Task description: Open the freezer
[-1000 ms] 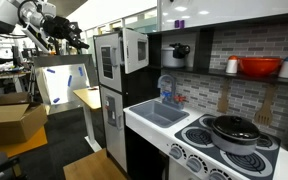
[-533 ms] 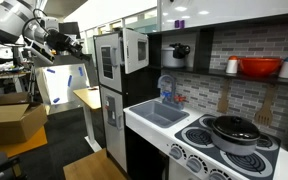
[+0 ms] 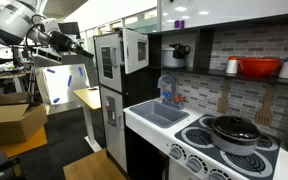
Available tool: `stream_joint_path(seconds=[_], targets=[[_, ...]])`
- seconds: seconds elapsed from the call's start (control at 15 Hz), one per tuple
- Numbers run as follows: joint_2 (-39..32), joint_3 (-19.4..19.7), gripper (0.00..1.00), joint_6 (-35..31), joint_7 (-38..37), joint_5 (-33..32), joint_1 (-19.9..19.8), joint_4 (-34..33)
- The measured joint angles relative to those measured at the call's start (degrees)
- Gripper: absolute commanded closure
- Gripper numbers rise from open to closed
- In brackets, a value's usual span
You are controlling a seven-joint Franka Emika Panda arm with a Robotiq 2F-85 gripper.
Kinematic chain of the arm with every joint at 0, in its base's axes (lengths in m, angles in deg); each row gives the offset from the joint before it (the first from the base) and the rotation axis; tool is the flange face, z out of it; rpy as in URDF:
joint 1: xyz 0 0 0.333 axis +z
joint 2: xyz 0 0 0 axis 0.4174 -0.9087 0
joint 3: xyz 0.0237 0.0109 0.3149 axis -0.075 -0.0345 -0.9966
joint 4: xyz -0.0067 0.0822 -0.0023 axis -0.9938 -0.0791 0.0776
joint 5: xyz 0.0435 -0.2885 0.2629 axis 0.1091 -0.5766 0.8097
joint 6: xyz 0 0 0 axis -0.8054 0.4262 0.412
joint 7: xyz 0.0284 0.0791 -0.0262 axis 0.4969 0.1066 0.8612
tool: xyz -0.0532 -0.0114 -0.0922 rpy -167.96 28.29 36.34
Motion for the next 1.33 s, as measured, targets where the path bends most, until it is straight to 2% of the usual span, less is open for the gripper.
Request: stream_joint_path(seconds=[0.6,1.33], targets=[[-5.01,3.12,0.0,2.55,-9.94,-7.92,0.19,-2.29],[-8.4,5.38,0.0,4.5,-13.68,-12.96,0.19,-3.44]])
